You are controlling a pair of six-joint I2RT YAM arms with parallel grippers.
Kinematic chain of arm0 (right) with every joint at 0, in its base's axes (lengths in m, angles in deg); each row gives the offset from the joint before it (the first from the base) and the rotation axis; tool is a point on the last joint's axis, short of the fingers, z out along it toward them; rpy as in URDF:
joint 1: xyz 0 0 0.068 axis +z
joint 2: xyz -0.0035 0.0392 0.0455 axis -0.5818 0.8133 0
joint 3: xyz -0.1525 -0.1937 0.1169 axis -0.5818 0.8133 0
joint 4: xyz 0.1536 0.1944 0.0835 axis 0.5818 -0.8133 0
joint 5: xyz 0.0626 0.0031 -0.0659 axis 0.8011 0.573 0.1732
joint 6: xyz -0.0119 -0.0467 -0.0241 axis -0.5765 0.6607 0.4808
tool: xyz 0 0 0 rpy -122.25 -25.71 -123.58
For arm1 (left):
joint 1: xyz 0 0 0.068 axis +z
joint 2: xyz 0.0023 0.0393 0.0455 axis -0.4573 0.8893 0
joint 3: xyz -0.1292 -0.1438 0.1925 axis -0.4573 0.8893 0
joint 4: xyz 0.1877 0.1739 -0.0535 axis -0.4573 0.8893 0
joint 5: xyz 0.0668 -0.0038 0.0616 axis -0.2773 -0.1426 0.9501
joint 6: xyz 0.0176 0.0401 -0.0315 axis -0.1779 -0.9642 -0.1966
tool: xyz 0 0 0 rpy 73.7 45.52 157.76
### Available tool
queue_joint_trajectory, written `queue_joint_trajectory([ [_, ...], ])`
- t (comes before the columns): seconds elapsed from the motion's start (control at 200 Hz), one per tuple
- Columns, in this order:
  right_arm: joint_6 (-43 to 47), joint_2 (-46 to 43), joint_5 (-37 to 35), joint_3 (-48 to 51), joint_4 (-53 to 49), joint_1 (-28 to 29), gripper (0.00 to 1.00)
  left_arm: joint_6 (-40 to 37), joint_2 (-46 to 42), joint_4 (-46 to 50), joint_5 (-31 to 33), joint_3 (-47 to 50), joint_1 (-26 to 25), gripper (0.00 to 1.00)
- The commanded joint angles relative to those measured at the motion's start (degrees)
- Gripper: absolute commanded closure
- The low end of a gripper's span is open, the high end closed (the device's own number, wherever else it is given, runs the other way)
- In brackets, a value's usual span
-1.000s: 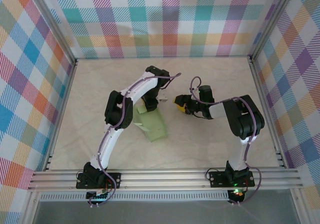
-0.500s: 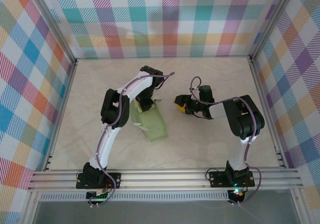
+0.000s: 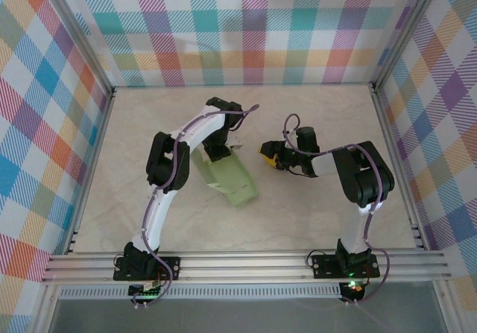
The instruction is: Fold the paper box
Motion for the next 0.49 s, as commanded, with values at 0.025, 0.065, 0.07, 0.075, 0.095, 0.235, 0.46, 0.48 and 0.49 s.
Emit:
queue_joint_trajectory([
  [0.025,0.4,1.3,0.4,-1.8,0.7,0.6,0.50,-0.9,-3.1,-4.7,-4.1,3.0,-0.5,1.00],
  [0.065,0.4,1.8,0.2,-2.6,0.5,1.0,0.53,-1.0,-3.3,-5.4,-4.7,3.1,-0.5,1.00],
  [0.07,0.3,2.0,0.2,-2.9,0.6,1.0,0.54,-0.9,-3.3,-5.5,-4.9,3.2,-0.5,1.00],
  [0.075,0.3,2.0,0.2,-3.0,0.6,1.0,0.55,-0.8,-3.4,-5.5,-5.0,3.2,-0.5,1.00],
  [0.095,0.1,2.5,0.3,-3.5,0.6,1.3,0.56,-0.8,-3.6,-6.1,-5.5,3.5,-0.6,1.00],
  [0.235,-0.7,4.8,0.1,-7.6,0.6,2.7,0.65,-0.9,-5.9,-10.1,-9.7,7.1,-0.8,1.00],
  [0.46,-4.7,10.6,1.3,-13.0,3.1,4.9,0.79,-0.7,-5.6,-11.1,-10.3,8.6,-1.4,1.00],
  [0.48,-5.6,11.1,1.5,-13.1,5.1,5.1,0.80,-0.6,-5.7,-11.4,-10.4,8.7,-1.4,1.00],
  [0.49,-5.8,11.3,1.5,-13.2,5.5,5.1,0.81,-0.5,-5.6,-11.4,-10.5,8.7,-1.3,1.00],
])
